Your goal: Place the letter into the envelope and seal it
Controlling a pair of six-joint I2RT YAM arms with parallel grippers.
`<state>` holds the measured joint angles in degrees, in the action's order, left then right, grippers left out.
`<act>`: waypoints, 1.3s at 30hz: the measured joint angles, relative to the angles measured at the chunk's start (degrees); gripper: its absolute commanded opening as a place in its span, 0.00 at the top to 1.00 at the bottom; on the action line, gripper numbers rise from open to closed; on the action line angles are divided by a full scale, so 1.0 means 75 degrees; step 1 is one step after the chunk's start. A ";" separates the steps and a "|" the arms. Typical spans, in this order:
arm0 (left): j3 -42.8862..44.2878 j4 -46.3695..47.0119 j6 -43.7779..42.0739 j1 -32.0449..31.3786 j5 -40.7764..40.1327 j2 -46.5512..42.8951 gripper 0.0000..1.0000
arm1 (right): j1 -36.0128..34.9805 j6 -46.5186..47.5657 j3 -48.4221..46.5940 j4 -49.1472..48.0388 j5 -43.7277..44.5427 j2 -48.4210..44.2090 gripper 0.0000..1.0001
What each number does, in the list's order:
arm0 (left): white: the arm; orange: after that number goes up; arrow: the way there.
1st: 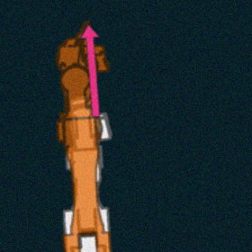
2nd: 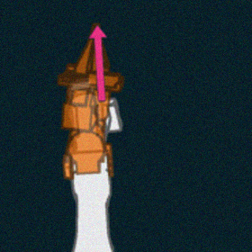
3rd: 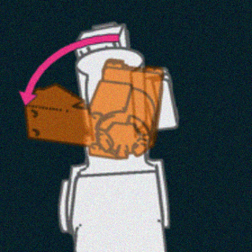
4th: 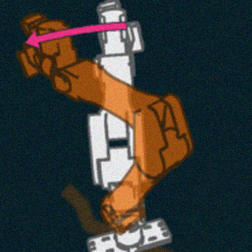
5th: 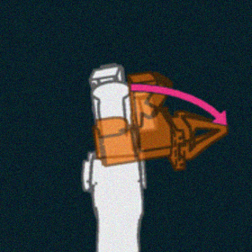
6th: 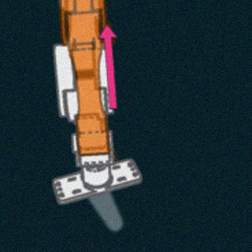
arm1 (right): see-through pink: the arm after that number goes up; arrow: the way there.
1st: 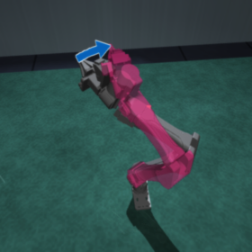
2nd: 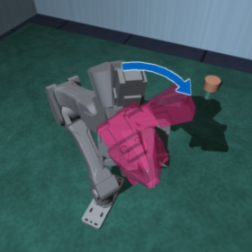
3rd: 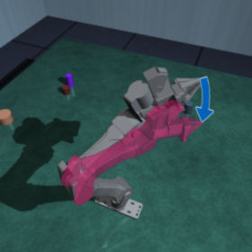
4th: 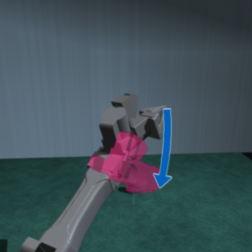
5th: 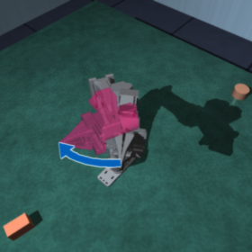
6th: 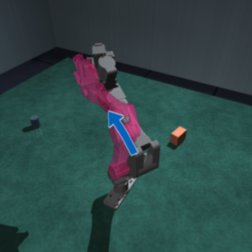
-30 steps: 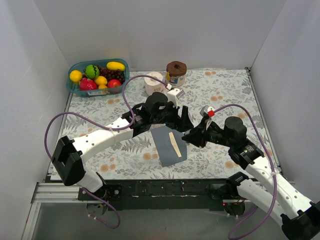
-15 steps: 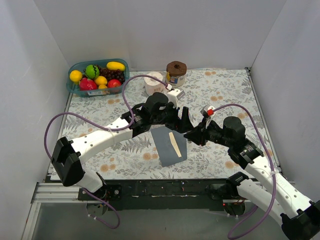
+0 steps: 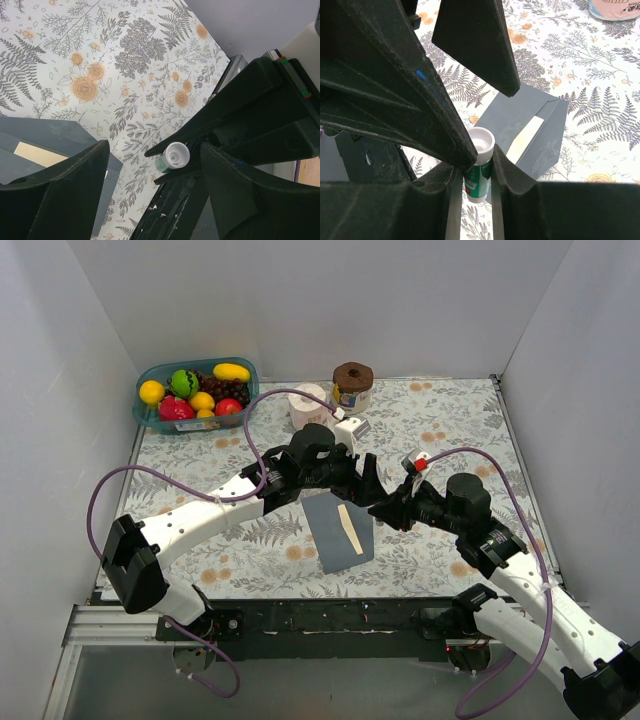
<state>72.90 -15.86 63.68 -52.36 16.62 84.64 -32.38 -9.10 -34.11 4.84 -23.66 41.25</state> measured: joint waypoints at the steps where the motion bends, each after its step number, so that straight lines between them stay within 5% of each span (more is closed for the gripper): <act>1: 0.0000 0.0003 -0.0003 0.0009 0.0070 0.0000 0.28 | -0.0003 0.0000 0.0000 0.0006 0.0000 -0.0003 0.99; 12: 0.0000 -0.0006 -0.0181 0.0029 0.0574 0.0000 0.39 | -0.0050 0.0029 0.0000 0.0329 0.0283 -0.0017 0.99; 23: -0.0026 -0.0420 -0.0323 -0.0195 0.1384 0.0073 0.39 | -0.0035 0.0041 -0.0003 0.0341 0.0833 0.0006 0.99; 31: -0.0595 -0.0117 -0.0271 -0.0192 0.0801 -0.0149 0.39 | -0.0035 -0.0303 -0.0003 0.0335 0.1495 -0.0026 0.99; 39: -0.1513 0.0871 0.0172 -0.0192 -0.0087 -0.1014 0.36 | -0.0029 -0.1906 -0.0009 0.0000 0.2192 -0.0166 0.99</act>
<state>61.56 -9.32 64.97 -53.80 15.97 77.03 -32.60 -23.40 -34.17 4.84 -7.22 40.01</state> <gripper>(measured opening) 0.632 0.283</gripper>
